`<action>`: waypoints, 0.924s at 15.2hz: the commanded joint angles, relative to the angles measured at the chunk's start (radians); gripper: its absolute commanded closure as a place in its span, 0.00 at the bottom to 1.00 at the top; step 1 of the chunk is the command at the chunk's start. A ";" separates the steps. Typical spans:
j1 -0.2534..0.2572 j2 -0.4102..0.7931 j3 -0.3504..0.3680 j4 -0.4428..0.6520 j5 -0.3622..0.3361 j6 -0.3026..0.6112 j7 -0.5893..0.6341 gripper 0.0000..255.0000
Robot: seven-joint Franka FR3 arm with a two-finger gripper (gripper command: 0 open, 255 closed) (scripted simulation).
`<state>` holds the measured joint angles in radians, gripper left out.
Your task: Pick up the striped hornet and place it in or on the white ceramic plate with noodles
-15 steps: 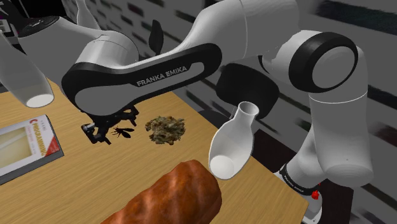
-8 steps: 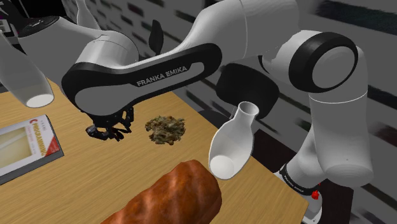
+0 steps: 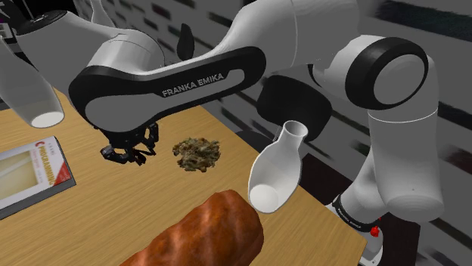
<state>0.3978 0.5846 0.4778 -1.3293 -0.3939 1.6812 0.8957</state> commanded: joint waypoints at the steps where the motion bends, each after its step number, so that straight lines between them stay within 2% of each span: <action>1: 0.003 -0.001 0.001 0.023 0.002 -0.024 -0.005 1.00; 14: 0.036 0.000 0.003 0.206 0.006 -0.196 -0.040 1.00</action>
<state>0.4291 0.5795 0.4819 -1.1487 -0.3865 1.5048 0.8601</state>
